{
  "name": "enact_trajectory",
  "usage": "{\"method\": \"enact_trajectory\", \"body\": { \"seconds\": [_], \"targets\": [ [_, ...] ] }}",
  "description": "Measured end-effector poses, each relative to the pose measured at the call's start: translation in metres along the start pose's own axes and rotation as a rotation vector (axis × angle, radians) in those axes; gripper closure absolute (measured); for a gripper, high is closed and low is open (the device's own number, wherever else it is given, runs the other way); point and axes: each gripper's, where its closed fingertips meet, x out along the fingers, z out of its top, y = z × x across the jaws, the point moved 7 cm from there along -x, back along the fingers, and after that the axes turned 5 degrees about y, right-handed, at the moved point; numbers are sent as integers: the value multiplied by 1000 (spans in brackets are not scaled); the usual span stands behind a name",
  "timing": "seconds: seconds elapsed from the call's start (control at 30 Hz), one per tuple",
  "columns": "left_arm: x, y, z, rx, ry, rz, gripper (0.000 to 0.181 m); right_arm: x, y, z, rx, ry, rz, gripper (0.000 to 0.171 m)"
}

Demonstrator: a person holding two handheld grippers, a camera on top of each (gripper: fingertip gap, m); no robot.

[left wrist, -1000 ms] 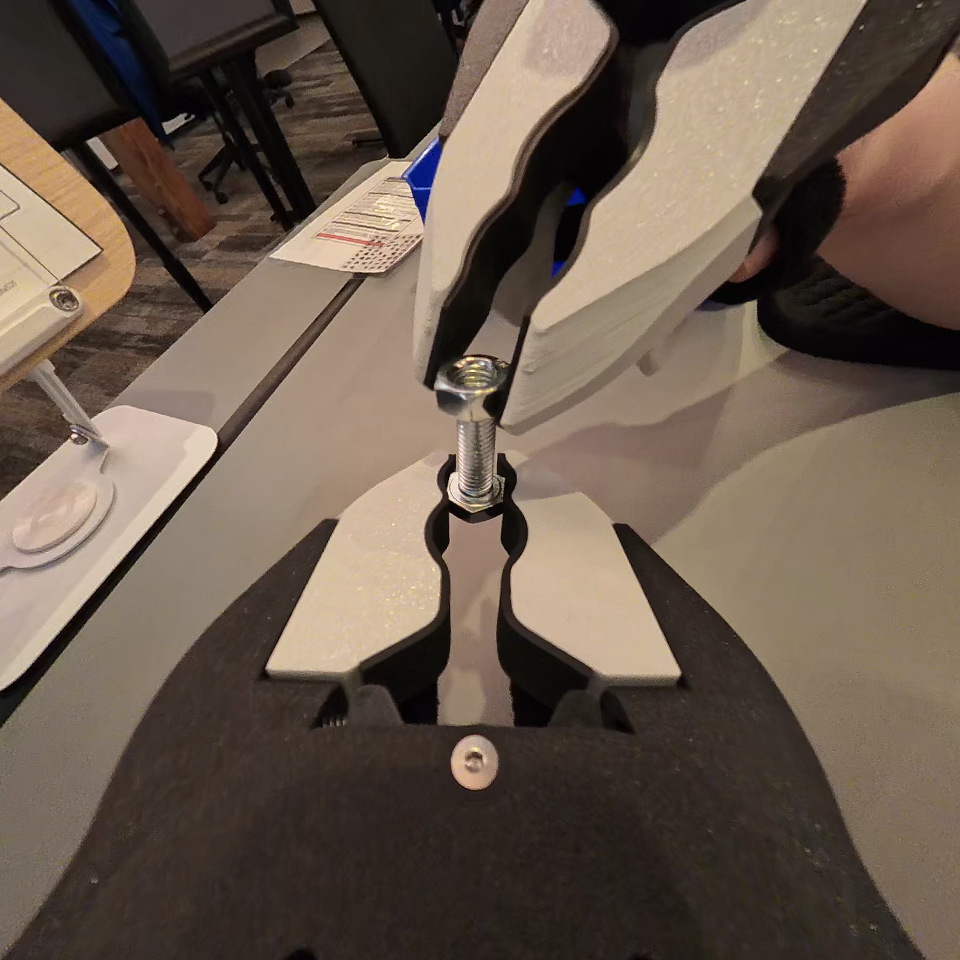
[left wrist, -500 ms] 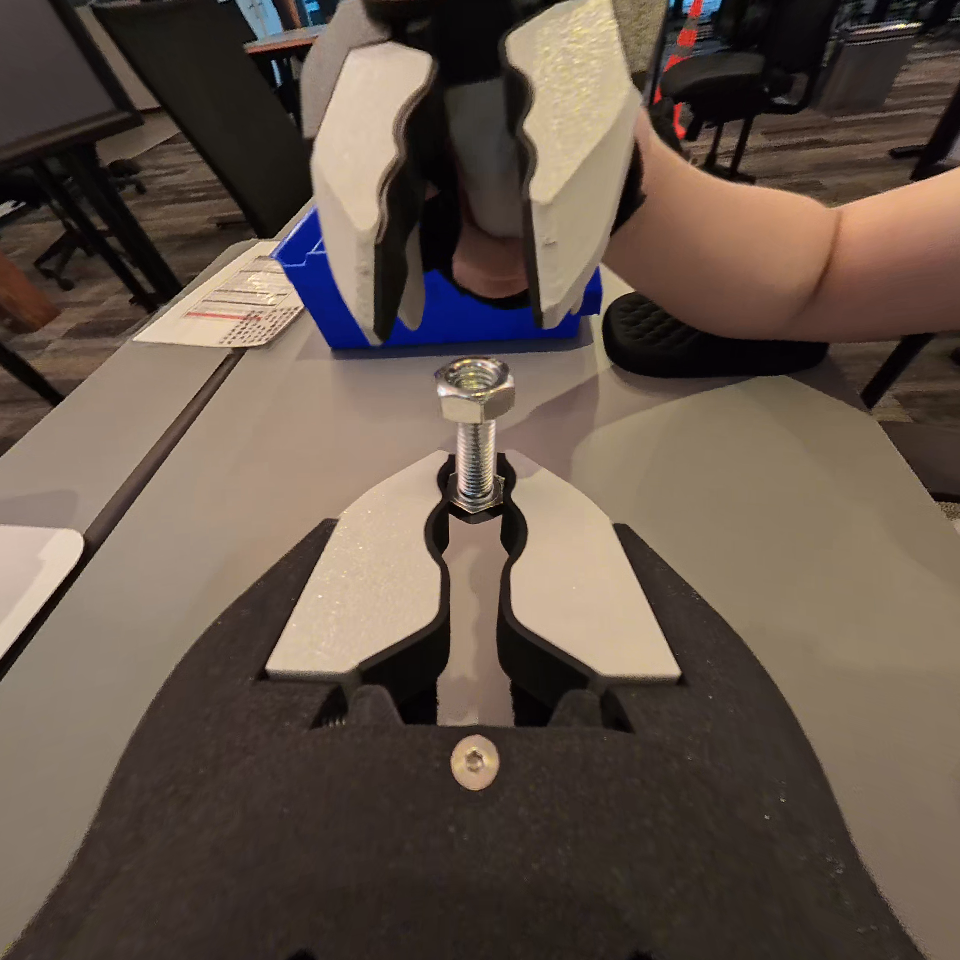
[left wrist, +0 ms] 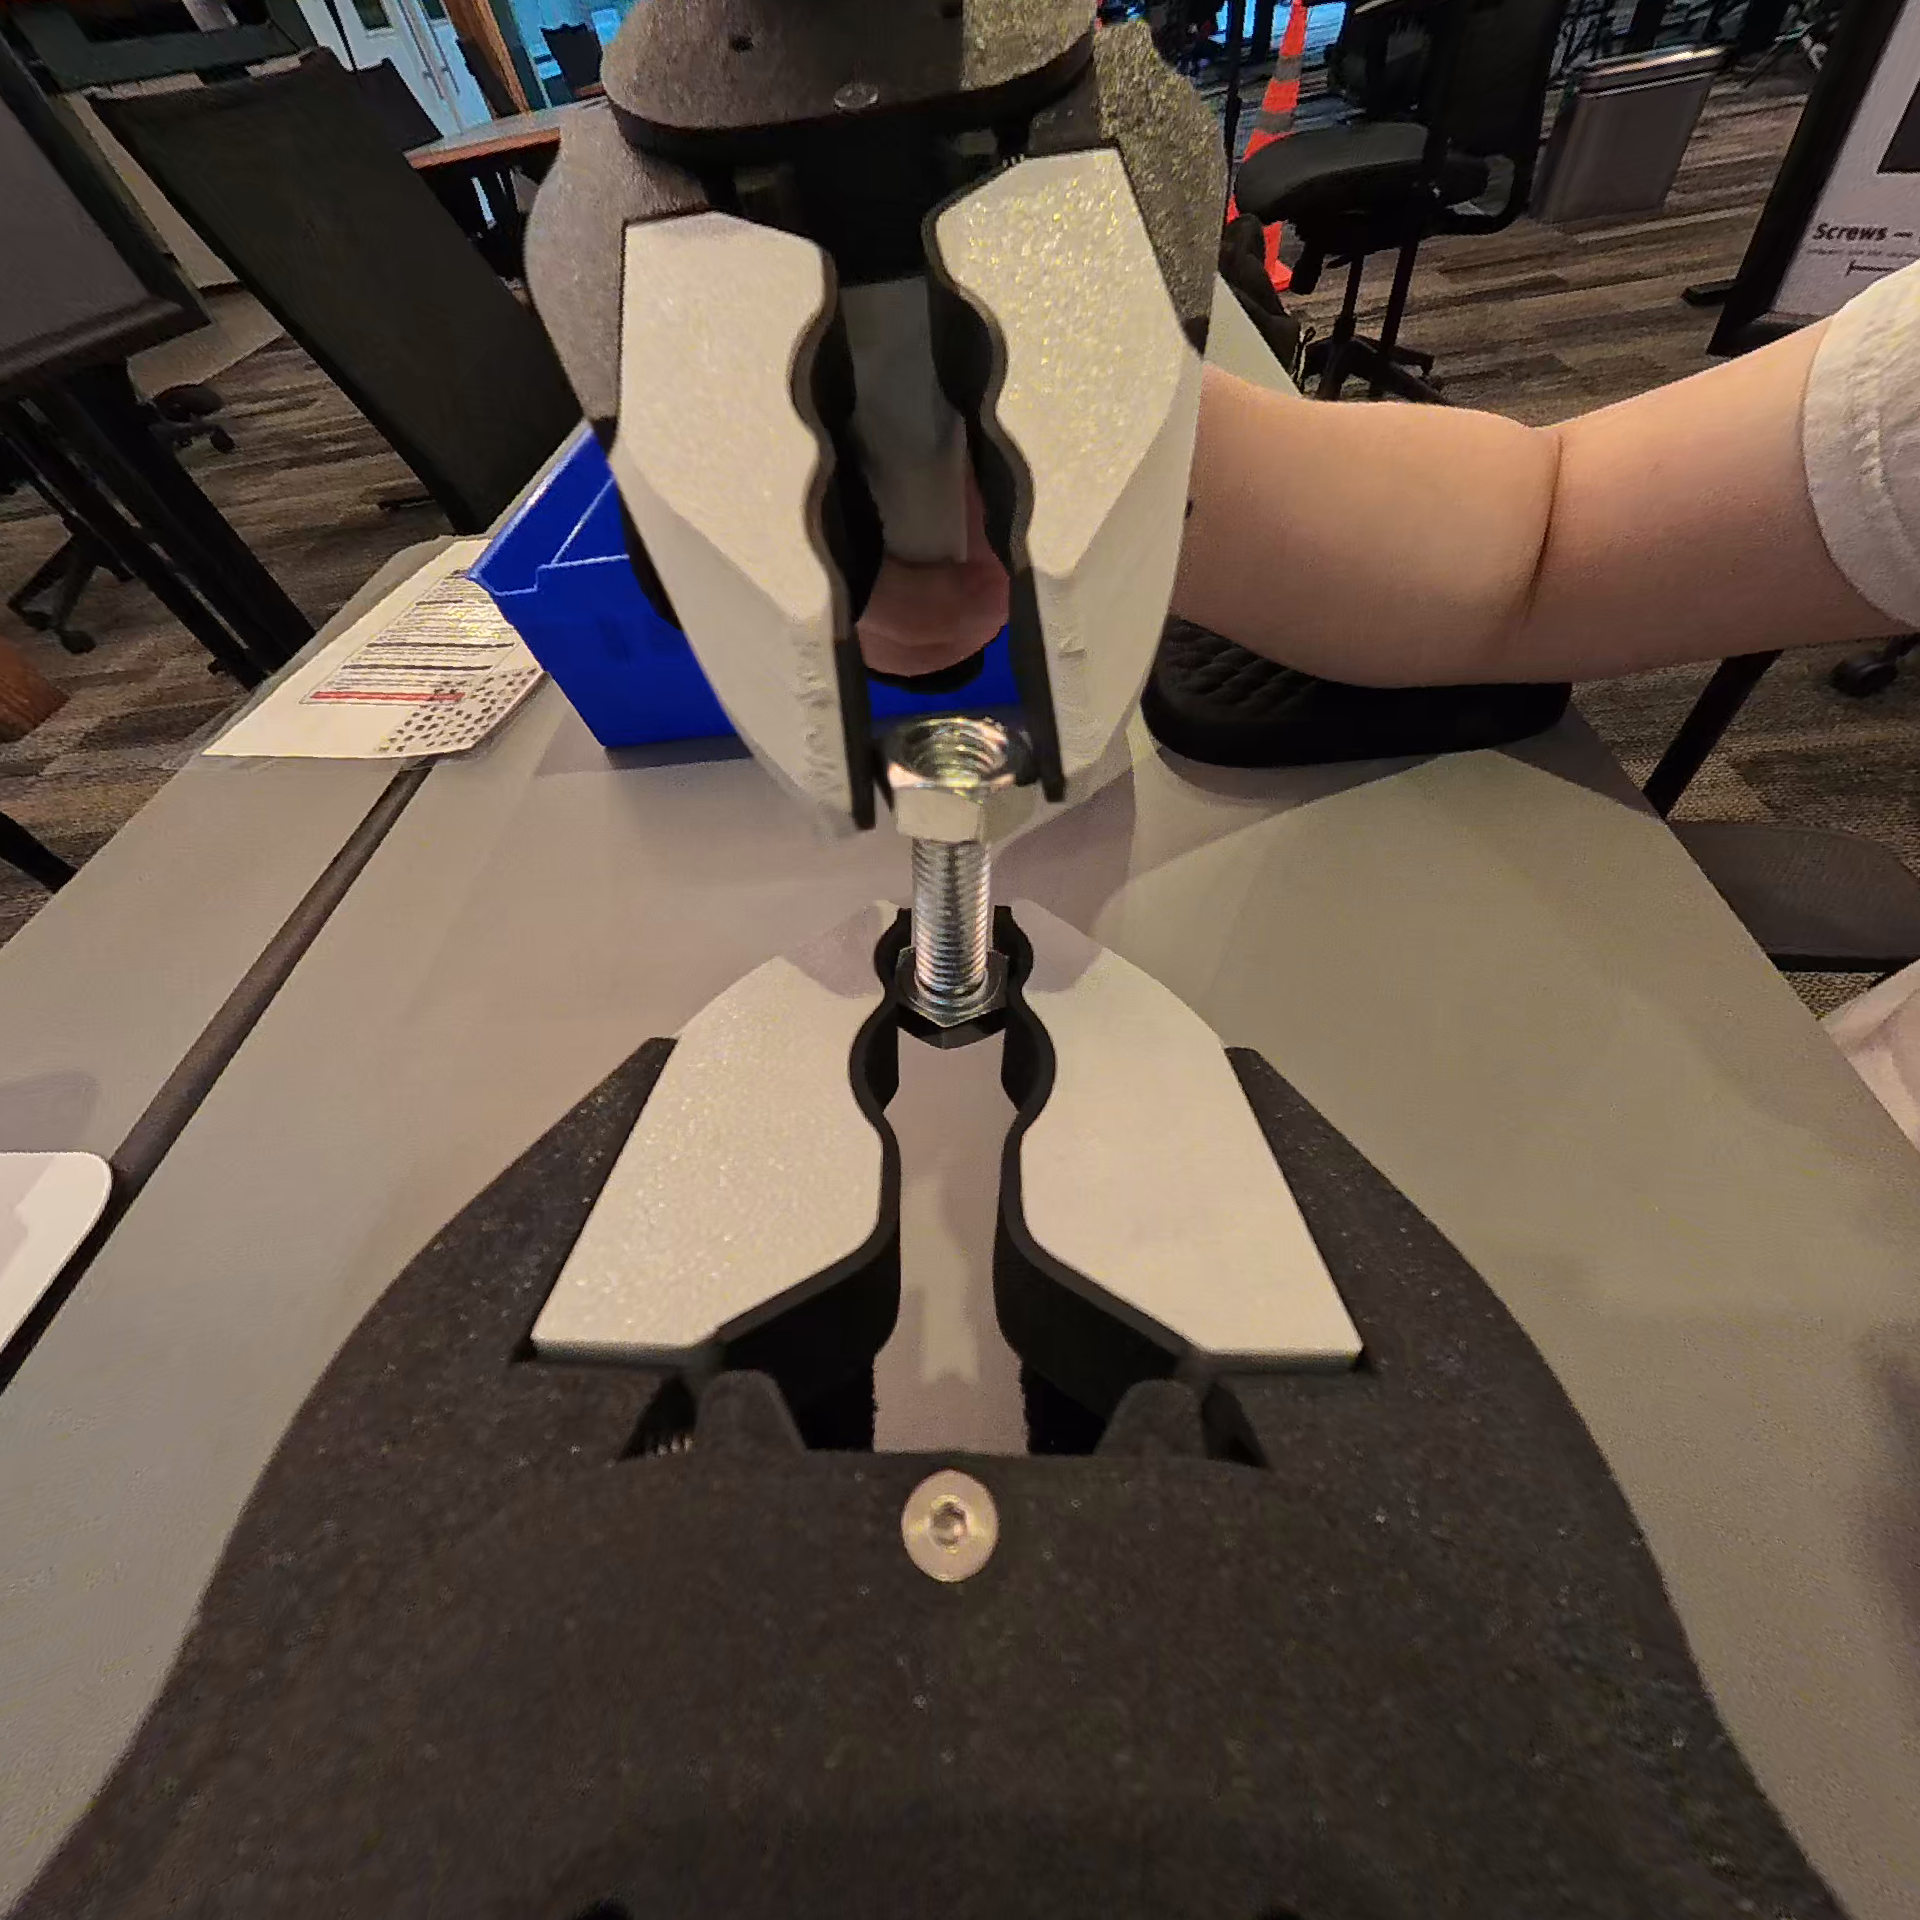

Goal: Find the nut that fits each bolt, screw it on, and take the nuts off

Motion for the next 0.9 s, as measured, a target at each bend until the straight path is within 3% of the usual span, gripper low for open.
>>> {"method": "enact_trajectory", "body": {
  "seconds": [0.63,0.9],
  "targets": [
    [1,-2,2,-15,-13,-22,167,0,2,-1,-85,12,-29,153],
    [-3,12,2,-67,1,125,167,0,-9,1,-21,2,-165,153]
  ]
}}
